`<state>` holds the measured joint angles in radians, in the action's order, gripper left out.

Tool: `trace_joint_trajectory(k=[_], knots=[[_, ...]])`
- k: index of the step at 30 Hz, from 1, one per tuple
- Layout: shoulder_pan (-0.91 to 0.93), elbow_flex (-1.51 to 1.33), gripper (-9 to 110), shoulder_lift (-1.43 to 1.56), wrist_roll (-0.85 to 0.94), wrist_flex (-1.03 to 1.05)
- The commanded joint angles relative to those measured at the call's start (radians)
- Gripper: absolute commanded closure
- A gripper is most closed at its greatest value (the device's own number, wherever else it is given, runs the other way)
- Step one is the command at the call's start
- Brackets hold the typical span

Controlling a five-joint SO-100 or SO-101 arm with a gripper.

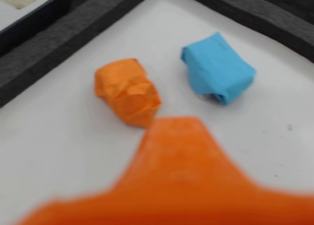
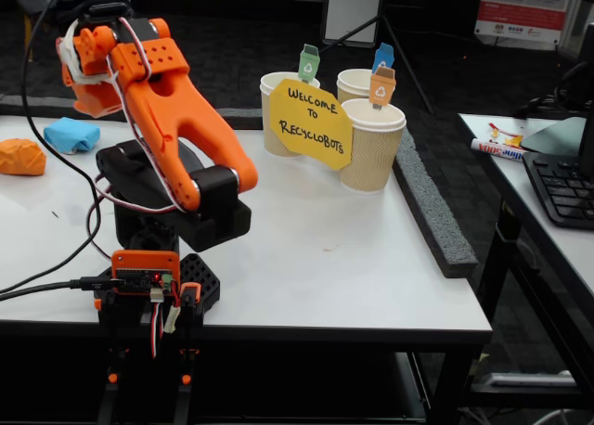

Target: Sort rubbish by color.

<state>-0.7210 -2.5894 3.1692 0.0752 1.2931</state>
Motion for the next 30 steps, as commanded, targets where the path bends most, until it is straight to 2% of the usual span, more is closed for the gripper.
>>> trace_joint_trajectory(k=[1,9,21,30], knots=[[-0.058,0.023,96,0.014,0.011,-0.034],[-0.060,0.012,96,-0.043,0.011,-0.067],[-0.060,0.077,95,-0.667,0.012,-0.373],[-0.057,0.357,94,-1.131,0.012,-0.466]])
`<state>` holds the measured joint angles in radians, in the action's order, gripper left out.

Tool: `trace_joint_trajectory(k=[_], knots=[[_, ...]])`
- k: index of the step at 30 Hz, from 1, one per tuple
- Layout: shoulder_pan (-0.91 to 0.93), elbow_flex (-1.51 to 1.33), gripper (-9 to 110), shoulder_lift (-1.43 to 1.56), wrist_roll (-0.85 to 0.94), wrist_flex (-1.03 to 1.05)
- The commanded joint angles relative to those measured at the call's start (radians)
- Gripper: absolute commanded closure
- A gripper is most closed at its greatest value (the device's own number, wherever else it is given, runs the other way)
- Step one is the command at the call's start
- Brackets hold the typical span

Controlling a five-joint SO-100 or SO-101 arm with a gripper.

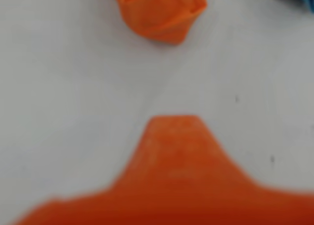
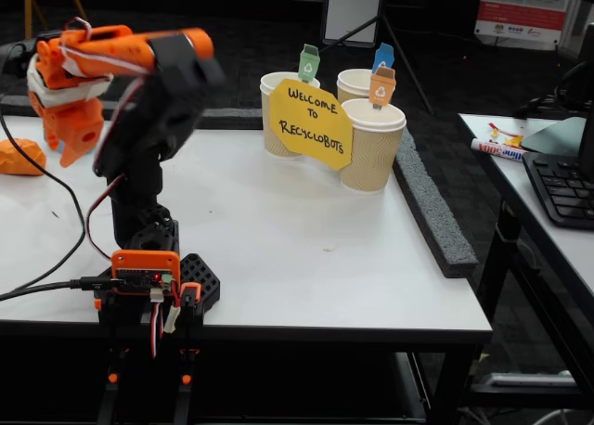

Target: Sort rubbish by color.

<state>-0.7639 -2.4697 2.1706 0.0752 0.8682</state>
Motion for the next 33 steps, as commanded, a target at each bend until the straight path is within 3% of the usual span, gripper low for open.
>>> trace_joint_trajectory(k=[1,17,33], knots=[[-0.014,0.278,94,-0.175,0.012,-0.041],[-0.014,0.703,73,-0.670,0.012,0.028],[-0.014,0.876,73,-0.861,0.012,0.014]])
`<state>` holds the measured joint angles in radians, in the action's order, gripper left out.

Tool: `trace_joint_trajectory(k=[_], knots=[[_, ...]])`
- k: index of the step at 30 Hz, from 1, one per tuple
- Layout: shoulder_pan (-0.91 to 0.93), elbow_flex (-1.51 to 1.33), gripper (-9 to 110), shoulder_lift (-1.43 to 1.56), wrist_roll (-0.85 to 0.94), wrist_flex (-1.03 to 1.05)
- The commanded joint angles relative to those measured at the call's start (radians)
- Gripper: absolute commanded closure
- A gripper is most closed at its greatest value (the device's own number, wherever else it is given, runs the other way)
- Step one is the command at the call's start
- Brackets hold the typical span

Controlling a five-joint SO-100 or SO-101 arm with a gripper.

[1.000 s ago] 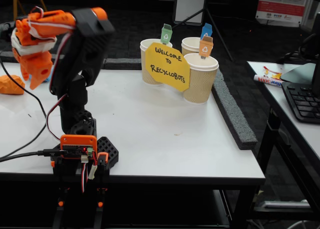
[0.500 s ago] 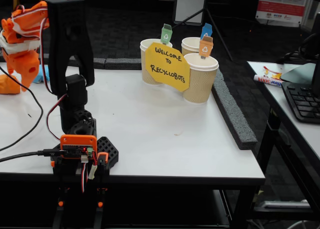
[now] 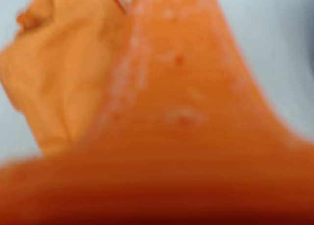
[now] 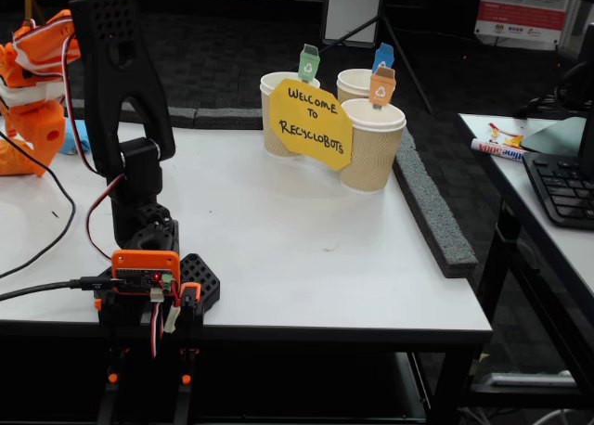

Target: Sort rubbish by color.

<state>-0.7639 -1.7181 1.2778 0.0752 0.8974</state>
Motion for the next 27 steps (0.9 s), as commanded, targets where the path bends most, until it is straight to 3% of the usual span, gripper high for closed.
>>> trace_joint_trajectory(k=[1,27], knots=[[-0.014,0.127,73,0.032,0.012,-0.009],[0.287,0.302,69,-0.049,0.012,-0.061]])
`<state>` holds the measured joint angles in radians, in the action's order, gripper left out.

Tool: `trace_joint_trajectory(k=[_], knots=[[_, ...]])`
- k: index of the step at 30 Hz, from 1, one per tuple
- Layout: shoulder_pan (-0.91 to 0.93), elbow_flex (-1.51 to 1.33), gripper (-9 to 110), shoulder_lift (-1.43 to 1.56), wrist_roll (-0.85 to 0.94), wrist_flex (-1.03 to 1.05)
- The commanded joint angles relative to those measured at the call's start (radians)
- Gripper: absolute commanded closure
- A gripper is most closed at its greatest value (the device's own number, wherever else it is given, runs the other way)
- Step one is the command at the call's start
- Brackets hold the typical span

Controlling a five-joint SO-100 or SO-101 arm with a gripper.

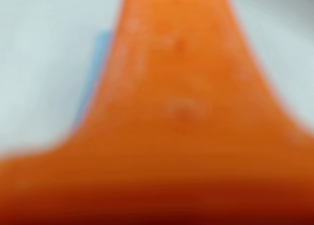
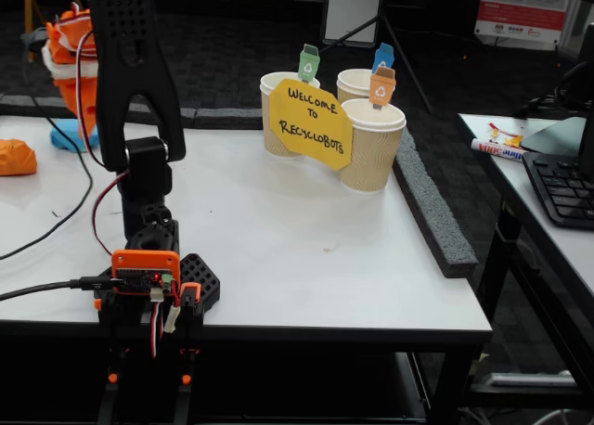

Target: Sort rubbish by color.

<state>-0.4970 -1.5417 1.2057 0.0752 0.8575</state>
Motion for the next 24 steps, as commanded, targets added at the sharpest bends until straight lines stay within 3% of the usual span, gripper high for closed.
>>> trace_joint_trajectory(k=[1,7,16,24], knots=[[0.015,0.126,69,0.015,0.012,-0.017],[-0.006,0.146,70,-0.034,0.012,-0.020],[0.009,0.158,96,-0.078,0.012,-0.114],[0.058,0.232,101,-0.037,0.012,-0.035]])
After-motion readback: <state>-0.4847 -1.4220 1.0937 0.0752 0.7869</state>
